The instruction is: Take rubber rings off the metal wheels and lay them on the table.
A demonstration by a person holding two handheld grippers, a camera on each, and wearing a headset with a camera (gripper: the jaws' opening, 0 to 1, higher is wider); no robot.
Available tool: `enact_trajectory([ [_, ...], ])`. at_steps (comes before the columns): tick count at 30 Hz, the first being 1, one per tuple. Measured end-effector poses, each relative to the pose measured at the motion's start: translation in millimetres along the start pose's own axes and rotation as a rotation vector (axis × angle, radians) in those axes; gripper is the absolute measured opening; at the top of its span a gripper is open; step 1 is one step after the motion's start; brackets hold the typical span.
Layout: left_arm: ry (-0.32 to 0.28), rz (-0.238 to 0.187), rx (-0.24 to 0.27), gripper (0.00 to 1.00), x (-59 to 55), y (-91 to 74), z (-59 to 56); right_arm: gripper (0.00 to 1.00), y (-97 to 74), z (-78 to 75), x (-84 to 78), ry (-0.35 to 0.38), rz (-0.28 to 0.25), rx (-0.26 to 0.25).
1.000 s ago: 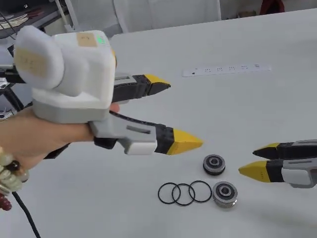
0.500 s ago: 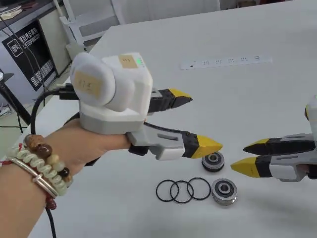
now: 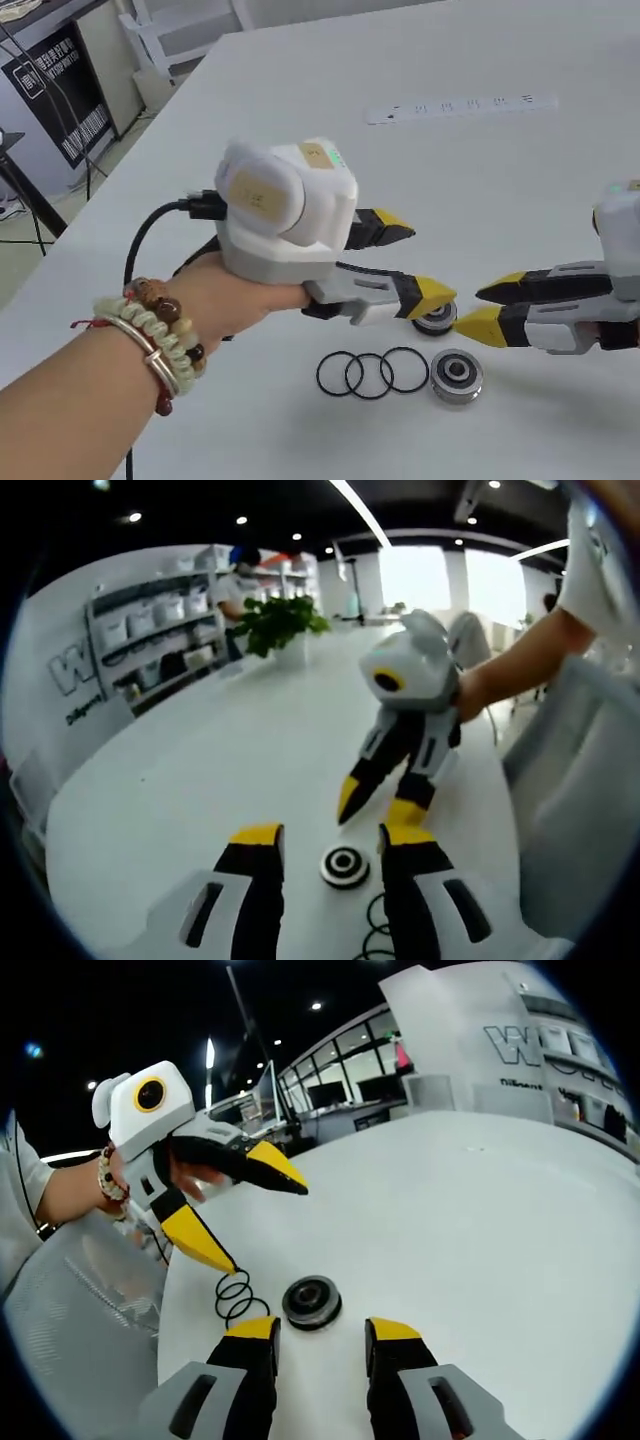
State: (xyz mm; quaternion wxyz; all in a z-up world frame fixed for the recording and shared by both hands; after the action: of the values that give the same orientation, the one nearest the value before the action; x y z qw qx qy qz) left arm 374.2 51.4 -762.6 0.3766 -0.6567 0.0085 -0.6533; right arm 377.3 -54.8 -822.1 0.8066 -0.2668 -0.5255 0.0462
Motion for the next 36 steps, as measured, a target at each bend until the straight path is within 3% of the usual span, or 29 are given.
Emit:
enact_trajectory([
  [16,0.025,0.126,-0.014,0.26,-35.2,23.8,-4.7,0.25,11.5,3.3,-2.2,-0.052,0.025,0.001],
  [21,0.013,0.128,-0.022,0.22,-39.0,26.7,-8.4,0.22,14.6,5.5,-6.0,-0.098,0.056,-0.004],
  [23,-0.025,0.112,-0.021,0.19,-37.9,27.4,-8.9,0.22,16.8,4.7,-4.1,-0.106,0.051,-0.001],
  [36,-0.096,0.106,-0.012,0.14,-42.5,27.8,-7.2,0.2,18.3,6.0,-5.6,-0.142,0.049,-0.012],
])
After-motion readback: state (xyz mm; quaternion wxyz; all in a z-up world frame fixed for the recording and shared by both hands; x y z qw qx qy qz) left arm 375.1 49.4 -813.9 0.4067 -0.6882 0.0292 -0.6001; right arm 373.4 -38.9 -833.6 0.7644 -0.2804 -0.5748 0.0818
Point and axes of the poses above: the centre of the closed fingertips' face, and the gripper's own axes: y roughly forward along the fingers, z roughly to its left, x roughly out of its top, the point moved 6 cm from there along -y, roughly backward along the fingers, and after that the axes turned 2 degrees about x, right-handed, at the moved point
